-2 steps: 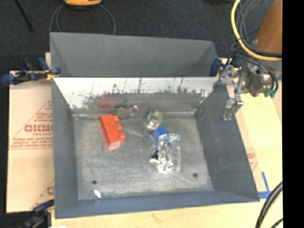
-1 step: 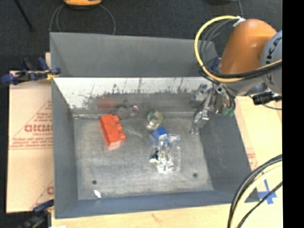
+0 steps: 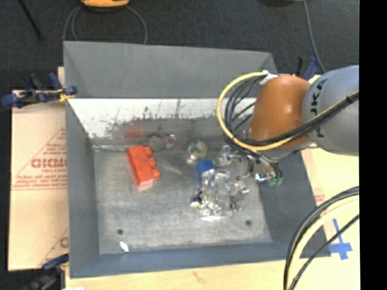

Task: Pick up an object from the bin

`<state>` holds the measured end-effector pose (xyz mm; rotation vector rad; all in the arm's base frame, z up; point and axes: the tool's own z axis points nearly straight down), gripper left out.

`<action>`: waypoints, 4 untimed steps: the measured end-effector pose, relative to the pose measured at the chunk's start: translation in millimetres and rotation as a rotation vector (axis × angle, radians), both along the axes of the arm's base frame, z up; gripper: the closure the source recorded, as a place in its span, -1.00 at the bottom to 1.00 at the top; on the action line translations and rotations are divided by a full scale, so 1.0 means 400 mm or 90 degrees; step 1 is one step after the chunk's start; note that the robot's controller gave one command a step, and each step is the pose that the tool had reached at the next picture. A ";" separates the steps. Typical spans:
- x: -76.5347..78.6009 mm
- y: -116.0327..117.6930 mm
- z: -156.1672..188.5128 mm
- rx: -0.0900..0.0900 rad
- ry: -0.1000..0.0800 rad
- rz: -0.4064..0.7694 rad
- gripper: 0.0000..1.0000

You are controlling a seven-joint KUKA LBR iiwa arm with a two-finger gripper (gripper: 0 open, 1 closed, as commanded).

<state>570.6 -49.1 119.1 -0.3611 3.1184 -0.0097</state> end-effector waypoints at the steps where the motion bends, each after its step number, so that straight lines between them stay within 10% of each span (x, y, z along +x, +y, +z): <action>1: -0.001 0.005 -0.011 -0.001 -0.003 -0.039 -1.00; 2: 0.155 0.093 -0.040 0.003 -0.003 0.003 -1.00; 3: 0.163 0.109 -0.057 0.002 -0.009 0.013 -1.00; 4: 0.189 0.160 -0.078 -0.001 0.000 -0.151 -1.00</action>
Offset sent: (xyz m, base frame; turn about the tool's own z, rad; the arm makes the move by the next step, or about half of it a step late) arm -0.0127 0.0302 -0.0491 0.1896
